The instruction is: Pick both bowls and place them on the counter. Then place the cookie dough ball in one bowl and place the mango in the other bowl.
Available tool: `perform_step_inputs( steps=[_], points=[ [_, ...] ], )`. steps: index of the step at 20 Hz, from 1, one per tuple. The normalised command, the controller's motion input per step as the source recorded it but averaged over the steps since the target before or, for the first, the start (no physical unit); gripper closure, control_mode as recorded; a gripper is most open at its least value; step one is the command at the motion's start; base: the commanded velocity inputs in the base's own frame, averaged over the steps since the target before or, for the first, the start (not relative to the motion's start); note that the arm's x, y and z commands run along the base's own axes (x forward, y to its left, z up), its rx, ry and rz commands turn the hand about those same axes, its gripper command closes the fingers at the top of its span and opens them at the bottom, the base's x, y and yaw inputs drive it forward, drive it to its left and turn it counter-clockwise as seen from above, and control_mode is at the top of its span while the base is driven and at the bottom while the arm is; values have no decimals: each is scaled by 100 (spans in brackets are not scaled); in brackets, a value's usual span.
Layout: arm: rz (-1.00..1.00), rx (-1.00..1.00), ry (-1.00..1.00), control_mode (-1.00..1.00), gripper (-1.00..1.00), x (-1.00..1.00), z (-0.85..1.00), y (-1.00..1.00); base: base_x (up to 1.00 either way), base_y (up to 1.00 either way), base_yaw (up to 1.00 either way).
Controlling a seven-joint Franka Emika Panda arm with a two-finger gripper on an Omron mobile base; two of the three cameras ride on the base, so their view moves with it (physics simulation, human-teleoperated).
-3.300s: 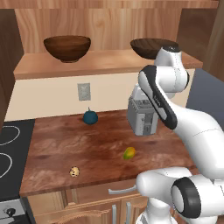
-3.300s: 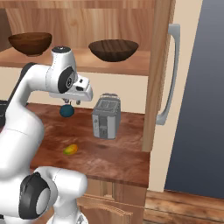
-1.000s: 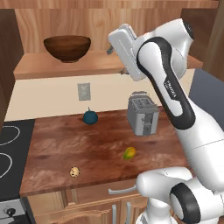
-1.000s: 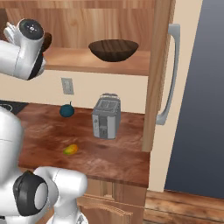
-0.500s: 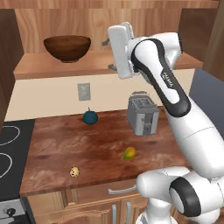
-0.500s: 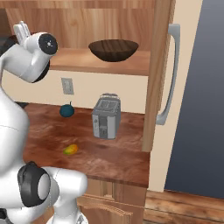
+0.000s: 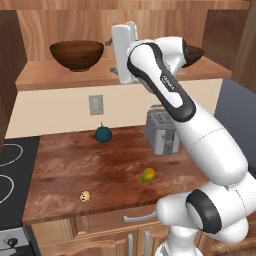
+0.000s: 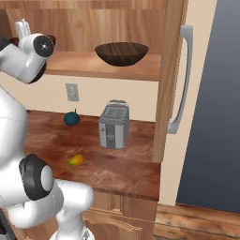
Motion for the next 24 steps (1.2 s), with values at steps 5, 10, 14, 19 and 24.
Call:
perform_step_inputs(
  steps=[5, 10, 14, 19, 24],
  points=[
    [-2, 2, 12, -100, -100, 45, 5, 8, 0, 0, 0],
    [0, 10, 3, -100, -100, 51, 0, 0, 0, 0, 0],
    [0, 11, 0, -100, -100, 51, -2, 0, 0, 0, 0],
    [0, 2, 4, -100, -100, 19, -1, 14, 0, 0, 0],
    [0, -1, 14, -100, -100, 3, 0, 14, 0, 0, 0]
  ],
)
